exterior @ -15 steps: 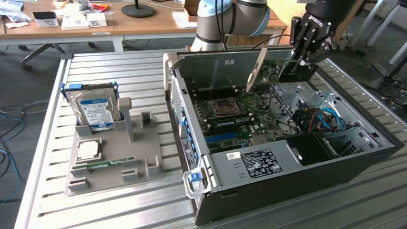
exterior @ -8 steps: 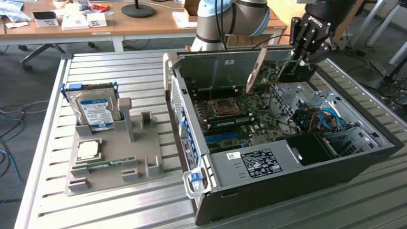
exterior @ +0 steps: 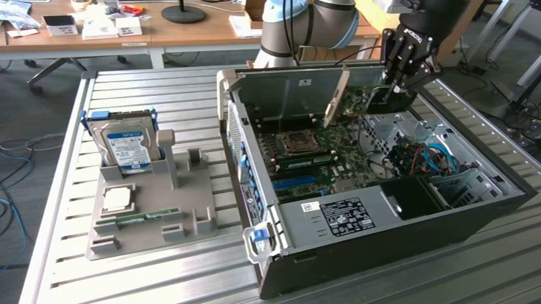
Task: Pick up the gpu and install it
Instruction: 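Insert the gpu into the slot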
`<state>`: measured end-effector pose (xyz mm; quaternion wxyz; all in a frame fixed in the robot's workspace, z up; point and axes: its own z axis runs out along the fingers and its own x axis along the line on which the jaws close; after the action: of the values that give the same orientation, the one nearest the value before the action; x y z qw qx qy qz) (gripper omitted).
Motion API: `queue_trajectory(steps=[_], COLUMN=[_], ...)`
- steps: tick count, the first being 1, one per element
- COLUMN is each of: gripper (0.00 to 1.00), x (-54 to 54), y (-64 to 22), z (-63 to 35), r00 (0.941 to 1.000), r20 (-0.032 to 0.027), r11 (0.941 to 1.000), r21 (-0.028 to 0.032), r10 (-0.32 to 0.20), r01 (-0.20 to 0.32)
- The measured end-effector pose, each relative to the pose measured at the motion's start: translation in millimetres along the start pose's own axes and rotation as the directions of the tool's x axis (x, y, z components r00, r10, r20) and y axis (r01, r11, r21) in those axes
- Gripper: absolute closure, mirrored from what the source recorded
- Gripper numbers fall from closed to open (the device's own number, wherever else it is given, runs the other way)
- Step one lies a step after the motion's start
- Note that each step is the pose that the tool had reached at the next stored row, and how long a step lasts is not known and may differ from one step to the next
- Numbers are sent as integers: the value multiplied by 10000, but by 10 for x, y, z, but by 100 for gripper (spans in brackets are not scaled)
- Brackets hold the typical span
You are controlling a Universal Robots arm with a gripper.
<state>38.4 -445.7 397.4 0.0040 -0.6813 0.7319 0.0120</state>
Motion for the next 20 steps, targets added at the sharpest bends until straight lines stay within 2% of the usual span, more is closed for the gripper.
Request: queue_trajectory(steps=[8, 20], gripper=[73, 73], x=[0, 2], y=[1, 1], z=[3, 69], r00=[10000, 10000], r20=[1, 0], r11=[10000, 10000], r21=[2, 1], r10=[-1, -1], r01=[1, 1])
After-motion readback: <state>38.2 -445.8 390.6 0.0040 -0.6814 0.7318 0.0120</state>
